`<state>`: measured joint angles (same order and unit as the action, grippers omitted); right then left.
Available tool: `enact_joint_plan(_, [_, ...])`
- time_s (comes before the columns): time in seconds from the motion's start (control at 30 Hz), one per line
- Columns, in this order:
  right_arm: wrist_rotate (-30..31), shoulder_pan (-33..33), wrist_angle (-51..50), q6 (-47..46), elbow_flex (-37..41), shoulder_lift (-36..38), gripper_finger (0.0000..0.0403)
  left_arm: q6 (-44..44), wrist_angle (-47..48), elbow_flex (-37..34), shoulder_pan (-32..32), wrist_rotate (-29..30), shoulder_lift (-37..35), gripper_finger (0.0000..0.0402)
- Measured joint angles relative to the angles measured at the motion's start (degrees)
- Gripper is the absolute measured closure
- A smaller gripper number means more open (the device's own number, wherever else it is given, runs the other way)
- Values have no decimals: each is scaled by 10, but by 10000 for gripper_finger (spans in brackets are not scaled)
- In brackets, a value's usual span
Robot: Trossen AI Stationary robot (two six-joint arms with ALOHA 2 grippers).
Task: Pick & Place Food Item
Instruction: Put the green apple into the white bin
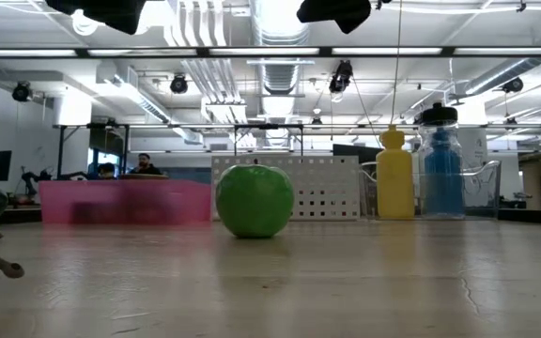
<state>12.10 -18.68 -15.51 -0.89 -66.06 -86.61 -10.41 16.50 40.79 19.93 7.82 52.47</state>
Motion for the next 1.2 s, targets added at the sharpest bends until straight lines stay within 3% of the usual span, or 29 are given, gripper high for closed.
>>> enact_joint_plan(0.2, [0, 10, 15, 0, 1, -18, 298, 0, -8, -8, 0, 2, -6, 374])
enact_joint_plan(0.4, [-3, 35, 47, 9, -3, -82, 274, 0, -9, -7, 1, 2, -6, 374])
enact_joint_plan(0.67, [-8, 67, 63, -5, -7, -116, 286, 0, -8, -7, 1, 2, -5, 374])
enact_joint_plan(0.9, [-73, 96, 87, -36, -6, -141, 299, 0, -8, -7, 1, 2, -5, 374])
enact_joint_plan(1.2, [-78, 105, 102, -24, -7, -183, 311, 0, -8, -7, 1, 1, -5, 374])
